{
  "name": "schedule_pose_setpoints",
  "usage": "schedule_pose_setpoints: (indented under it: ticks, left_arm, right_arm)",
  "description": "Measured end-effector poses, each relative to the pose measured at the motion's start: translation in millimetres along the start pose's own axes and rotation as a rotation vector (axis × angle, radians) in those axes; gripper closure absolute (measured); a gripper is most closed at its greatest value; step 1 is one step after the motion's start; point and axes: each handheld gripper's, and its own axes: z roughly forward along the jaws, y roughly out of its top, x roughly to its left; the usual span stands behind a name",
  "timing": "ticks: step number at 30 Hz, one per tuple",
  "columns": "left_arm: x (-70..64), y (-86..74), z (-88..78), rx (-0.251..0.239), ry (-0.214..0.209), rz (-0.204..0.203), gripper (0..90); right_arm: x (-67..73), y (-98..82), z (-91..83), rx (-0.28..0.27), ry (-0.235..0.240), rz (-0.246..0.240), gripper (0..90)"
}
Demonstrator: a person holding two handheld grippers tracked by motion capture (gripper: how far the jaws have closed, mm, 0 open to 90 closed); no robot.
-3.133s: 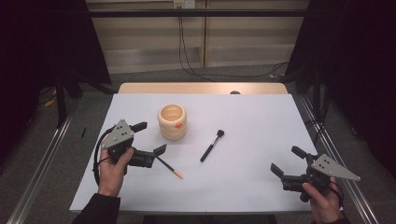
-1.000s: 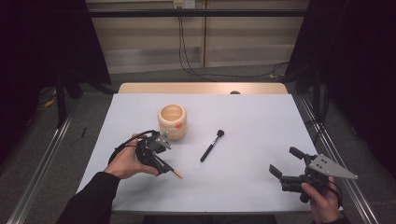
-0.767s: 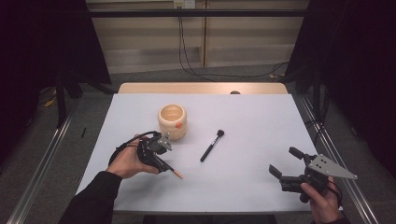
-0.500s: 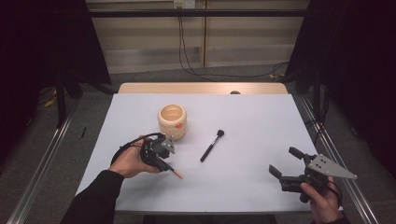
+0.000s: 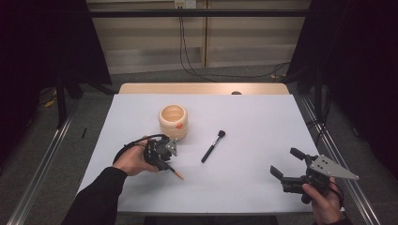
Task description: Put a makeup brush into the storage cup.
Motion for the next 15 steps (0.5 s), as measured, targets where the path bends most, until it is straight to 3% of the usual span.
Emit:
schedule_pose_setpoints:
  ticks: [5, 7, 8, 9, 11, 12, 15]
  left_arm:
    - [-1.2, 1.5, 2.8, 0.034, -0.018, 0.015, 69.8]
    - [-0.4, 1.3, 3.4, 0.03, -0.038, 0.004, 72.1]
    - [-0.9, 0.5, 5.2, 0.003, -0.046, -0.019, 73.5]
    - [0.1, 0.7, 4.5, 0.019, -0.057, -0.017, 75.6]
    - [-0.2, 0.3, 5.6, 0.007, -0.078, -0.039, 79.9]
    - [1.7, 0.5, 5.0, 0.022, -0.079, -0.017, 81.5]
    - [2.3, -0.1, 5.0, 0.025, -0.091, -0.03, 82.3]
  right_arm:
    - [-0.1, -0.1, 0.2, 0.0, 0.0, -0.005, 1.1]
    - [-0.1, -0.1, 0.3, 0.001, -0.003, -0.002, 1.1]
    - [-0.1, -0.1, 0.4, 0.001, -0.003, -0.001, 1.1]
    - [0.0, 0.0, 0.1, 0.003, 0.0, -0.001, 1.1]
    - [0.0, -0.1, 0.1, 0.003, 0.001, -0.005, 1.1]
    - [0.1, -0.2, 0.1, 0.004, 0.001, -0.001, 1.1]
    - [0.0, -0.3, 0.1, 0.002, -0.002, 0.0, 1.1]
